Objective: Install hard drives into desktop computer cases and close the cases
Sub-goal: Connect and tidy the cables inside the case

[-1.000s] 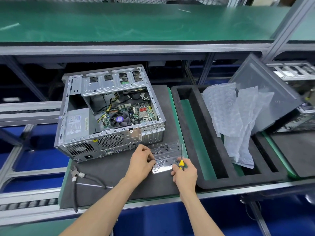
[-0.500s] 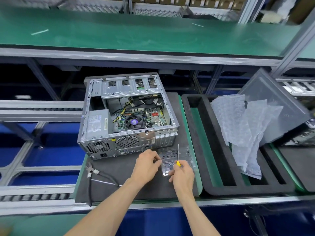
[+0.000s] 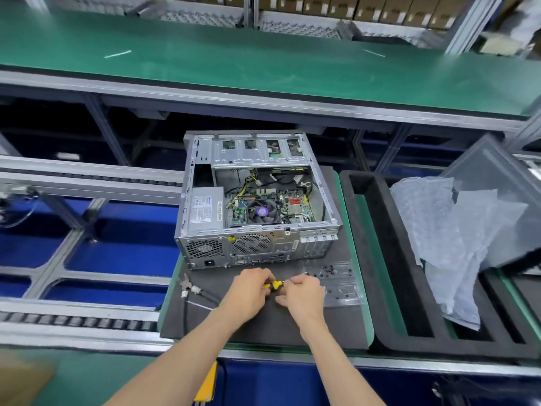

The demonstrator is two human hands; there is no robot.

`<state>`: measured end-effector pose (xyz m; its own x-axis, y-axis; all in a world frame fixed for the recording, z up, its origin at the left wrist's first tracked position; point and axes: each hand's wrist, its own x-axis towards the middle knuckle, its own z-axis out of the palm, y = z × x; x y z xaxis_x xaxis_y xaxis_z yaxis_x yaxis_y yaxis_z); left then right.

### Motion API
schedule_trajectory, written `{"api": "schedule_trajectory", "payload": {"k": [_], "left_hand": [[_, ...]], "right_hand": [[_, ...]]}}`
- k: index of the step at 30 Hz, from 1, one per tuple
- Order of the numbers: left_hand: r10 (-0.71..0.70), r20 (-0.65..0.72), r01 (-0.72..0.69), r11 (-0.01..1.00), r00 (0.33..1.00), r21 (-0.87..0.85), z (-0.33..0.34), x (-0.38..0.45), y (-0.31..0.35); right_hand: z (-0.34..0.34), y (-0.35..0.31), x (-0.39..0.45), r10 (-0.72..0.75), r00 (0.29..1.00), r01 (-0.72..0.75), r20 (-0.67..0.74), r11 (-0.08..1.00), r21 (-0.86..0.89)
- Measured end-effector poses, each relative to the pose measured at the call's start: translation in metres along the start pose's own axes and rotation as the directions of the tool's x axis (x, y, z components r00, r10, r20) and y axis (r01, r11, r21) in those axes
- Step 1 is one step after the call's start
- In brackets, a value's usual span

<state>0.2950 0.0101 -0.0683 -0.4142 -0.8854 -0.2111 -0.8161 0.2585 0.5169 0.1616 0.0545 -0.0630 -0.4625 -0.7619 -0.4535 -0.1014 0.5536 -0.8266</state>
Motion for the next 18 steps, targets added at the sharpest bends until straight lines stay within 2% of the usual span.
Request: {"api": "schedule_trajectory", "payload": {"k": [2,4,7,9,11,12,13,16,18], "left_hand": [[0.058,-0.046,-0.056,0.997,0.997,0.047,-0.003,-0.003,0.002],[0.202,-0.188,-0.197,0.979,0.961,0.042,-0.012,-0.006,0.008],[0.407,-0.437,-0.434,0.900,0.802,0.042,-0.035,-0.004,0.019],[0.453,-0.547,-0.499,0.864,0.704,0.073,-0.052,0.005,0.025],[0.446,-0.606,-0.508,0.858,0.658,0.080,-0.073,0.018,0.029],[0.424,-0.617,-0.489,0.869,0.663,0.072,-0.083,0.026,0.029],[0.388,-0.605,-0.449,0.892,0.696,0.055,-0.093,0.036,0.028],[0.185,-0.447,-0.216,0.976,0.875,-0.019,-0.118,0.069,0.023],[0.076,-0.315,-0.080,0.997,0.946,-0.001,-0.129,0.091,0.017]], "right_hand": [[-0.008,-0.017,-0.001,-0.123,0.992,0.122,-0.020,0.992,-0.032],[-0.020,-0.040,-0.002,-0.271,0.962,0.270,-0.040,0.963,-0.024],[-0.039,-0.080,-0.002,-0.444,0.888,0.442,-0.122,0.896,-0.039],[-0.050,-0.104,0.003,-0.538,0.827,0.529,-0.161,0.843,-0.101],[-0.059,-0.126,0.013,-0.596,0.791,0.573,-0.137,0.800,-0.178],[-0.062,-0.135,0.021,-0.607,0.789,0.579,-0.100,0.788,-0.210],[-0.065,-0.144,0.030,-0.610,0.791,0.582,-0.051,0.775,-0.248],[-0.067,-0.163,0.064,-0.593,0.792,0.594,0.147,0.694,-0.407],[-0.062,-0.170,0.084,-0.525,0.793,0.606,0.308,0.637,-0.476]]}}
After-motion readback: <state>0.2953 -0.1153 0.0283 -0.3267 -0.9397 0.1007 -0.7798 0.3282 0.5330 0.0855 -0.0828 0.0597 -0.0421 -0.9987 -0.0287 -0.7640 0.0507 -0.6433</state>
